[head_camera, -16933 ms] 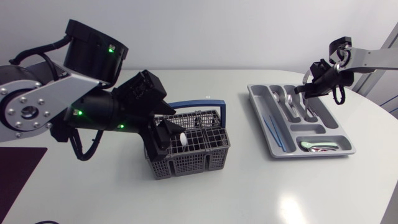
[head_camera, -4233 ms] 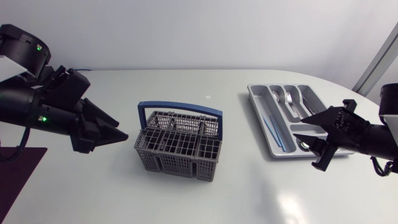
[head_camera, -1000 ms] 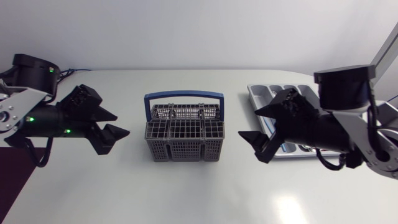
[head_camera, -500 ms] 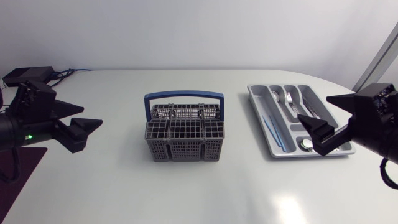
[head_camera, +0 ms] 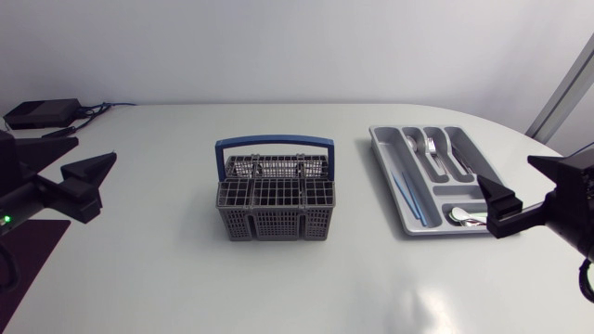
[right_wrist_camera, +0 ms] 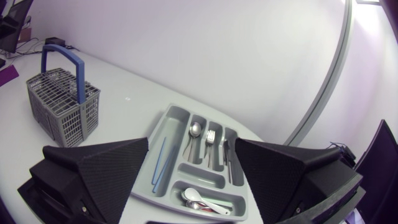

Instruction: Unload the cutlery basket into the drawer organizer.

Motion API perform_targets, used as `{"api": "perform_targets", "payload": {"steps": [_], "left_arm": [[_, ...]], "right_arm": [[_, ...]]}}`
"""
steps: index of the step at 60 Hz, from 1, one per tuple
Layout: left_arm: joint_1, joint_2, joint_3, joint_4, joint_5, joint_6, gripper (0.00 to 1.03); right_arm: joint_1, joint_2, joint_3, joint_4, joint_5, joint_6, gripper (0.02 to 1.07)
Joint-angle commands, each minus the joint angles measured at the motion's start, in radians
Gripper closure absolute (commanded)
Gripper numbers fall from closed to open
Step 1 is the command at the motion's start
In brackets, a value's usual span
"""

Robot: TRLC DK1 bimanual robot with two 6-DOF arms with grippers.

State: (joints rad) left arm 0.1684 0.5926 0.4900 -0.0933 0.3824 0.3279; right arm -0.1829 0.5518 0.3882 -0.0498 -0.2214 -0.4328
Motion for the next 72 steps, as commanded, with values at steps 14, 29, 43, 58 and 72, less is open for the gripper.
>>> {"api": "perform_targets", "payload": {"steps": [14, 29, 43, 58, 72], "left_arm": [[-0.03, -0.171, -0.137, 0.049, -0.087, -0.097, 0.05], [-0.072, -0.299, -0.244, 0.063, -0.176, -0.167, 0.05], [-0.111, -0.417, -0.343, 0.075, -0.26, -0.232, 0.05], [-0.153, -0.545, -0.45, 0.088, -0.349, -0.302, 0.05], [-0.168, -0.593, -0.49, 0.093, -0.382, -0.328, 0.05]], "right_arm": [[0.021, -0.144, -0.113, 0.056, 0.058, 0.11, 0.07], [0.07, -0.267, -0.196, 0.054, 0.107, 0.208, 0.07], [0.116, -0.382, -0.274, 0.052, 0.154, 0.299, 0.07], [0.165, -0.506, -0.357, 0.051, 0.203, 0.397, 0.07], [0.183, -0.552, -0.388, 0.05, 0.221, 0.433, 0.07]]}}
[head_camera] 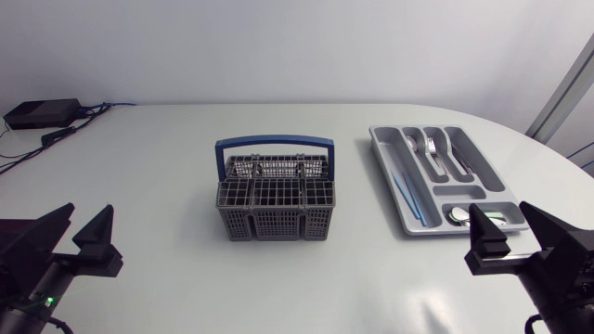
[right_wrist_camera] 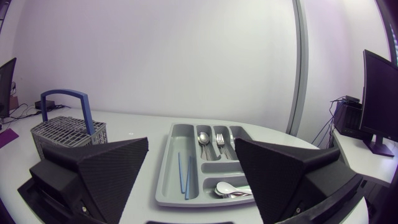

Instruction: Unload the cutlery basket into the drawer organizer.

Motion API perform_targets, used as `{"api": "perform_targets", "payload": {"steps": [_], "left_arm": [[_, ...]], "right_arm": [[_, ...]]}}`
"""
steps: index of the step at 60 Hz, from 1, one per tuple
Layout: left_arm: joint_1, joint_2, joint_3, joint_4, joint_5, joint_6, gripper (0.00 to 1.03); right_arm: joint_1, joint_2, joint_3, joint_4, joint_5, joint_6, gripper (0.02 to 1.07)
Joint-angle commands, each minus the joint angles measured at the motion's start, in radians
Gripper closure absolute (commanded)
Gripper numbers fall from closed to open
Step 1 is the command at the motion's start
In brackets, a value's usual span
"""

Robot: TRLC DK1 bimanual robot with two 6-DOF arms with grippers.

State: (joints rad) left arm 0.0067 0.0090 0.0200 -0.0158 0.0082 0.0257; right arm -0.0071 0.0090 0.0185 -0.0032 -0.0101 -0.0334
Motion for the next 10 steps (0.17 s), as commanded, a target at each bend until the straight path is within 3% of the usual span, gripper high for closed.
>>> {"api": "perform_targets", "payload": {"steps": [1, 10], "left_arm": [[-0.007, -0.009, -0.02, 0.016, -0.008, -0.026, 0.05], [-0.007, -0.009, -0.02, 0.016, -0.008, -0.026, 0.05]], "right_arm": [[0.007, -0.009, -0.019, 0.003, 0.01, 0.033, 0.07], [0.007, -0.009, -0.019, 0.003, 0.01, 0.033, 0.07]]}}
